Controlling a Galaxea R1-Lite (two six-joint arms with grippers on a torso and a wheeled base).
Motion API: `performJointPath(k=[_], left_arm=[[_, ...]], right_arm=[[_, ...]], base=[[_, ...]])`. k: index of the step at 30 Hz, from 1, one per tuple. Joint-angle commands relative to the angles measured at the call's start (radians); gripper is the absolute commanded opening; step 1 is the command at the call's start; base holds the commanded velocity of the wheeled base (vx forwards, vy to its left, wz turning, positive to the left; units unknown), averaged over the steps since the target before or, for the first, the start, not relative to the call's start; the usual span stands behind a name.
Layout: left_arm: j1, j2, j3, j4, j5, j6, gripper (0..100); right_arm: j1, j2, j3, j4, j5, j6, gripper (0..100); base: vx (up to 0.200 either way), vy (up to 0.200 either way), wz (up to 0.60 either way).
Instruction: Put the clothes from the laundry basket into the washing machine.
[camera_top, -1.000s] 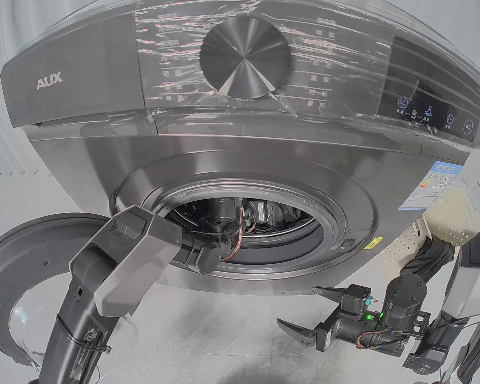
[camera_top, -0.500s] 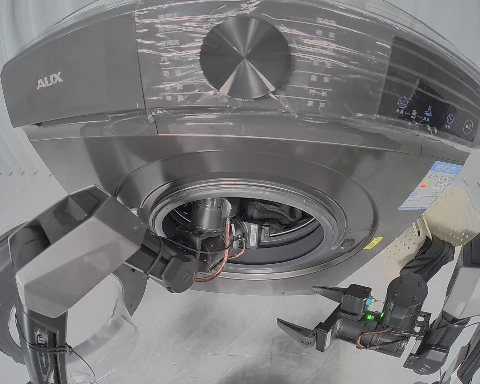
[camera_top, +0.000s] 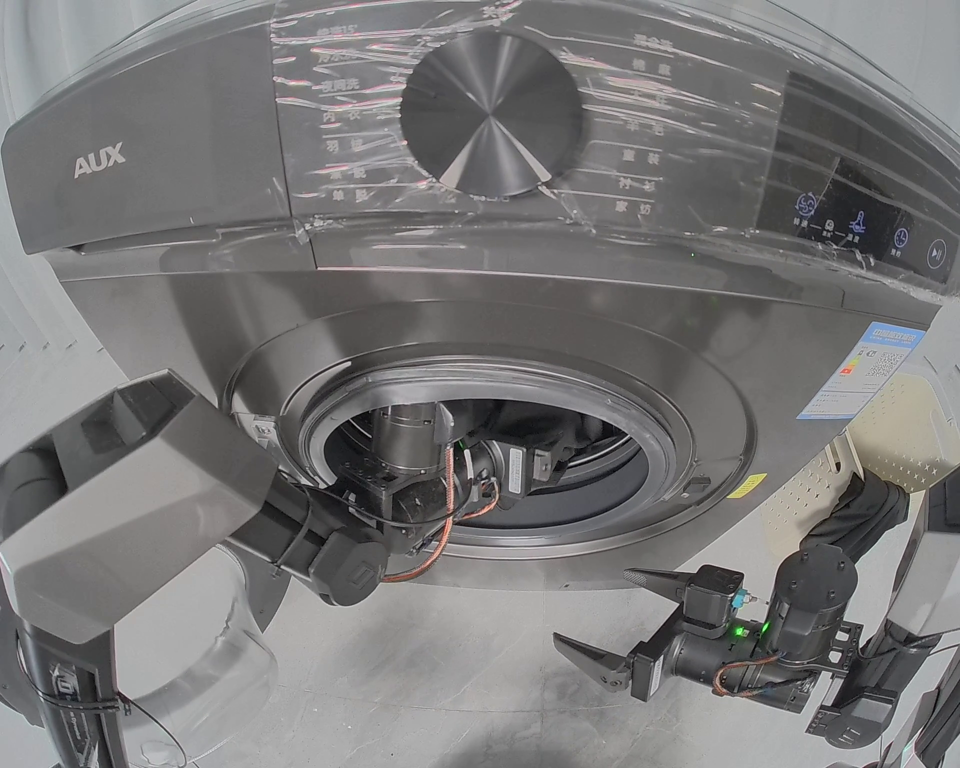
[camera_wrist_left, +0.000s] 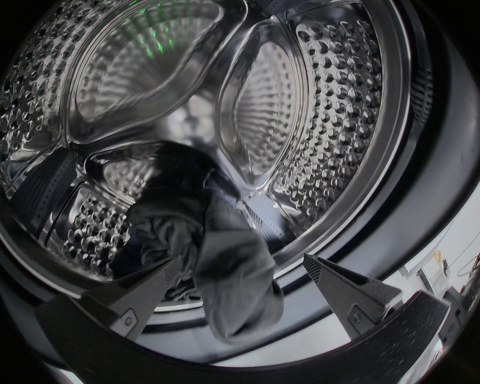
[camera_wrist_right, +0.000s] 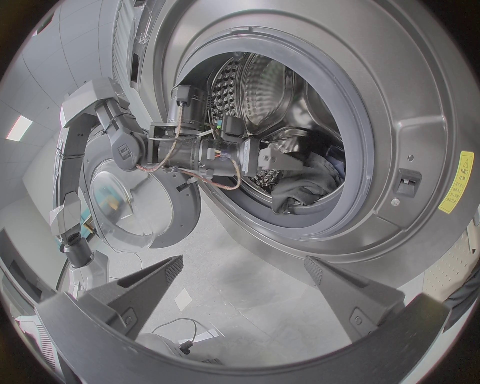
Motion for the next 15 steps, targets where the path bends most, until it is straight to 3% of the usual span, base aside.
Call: performJointPath(k=[1,10,15], left_arm=[[0.009,0.114,-0.108,-0.046,-0.003,-0.006,100],[0.046,0.229,-0.194,0.02,-0.037,-0.006,100],[0.066,0.289,-0.319,0.057,-0.035,-0.009,100]], right_arm=[[-0.001,-0.002,-0.003,0.0,0.0,0.0,100],[-0.007,0.003,-0.011,0.0,0.005,0.0,100],[-0.007,0.003,-0.023,0.0,0.005,0.0,100]], base=[[0.0,0.0,0.0],[0.0,0.0,0.0],[0.0,0.0,0.0]])
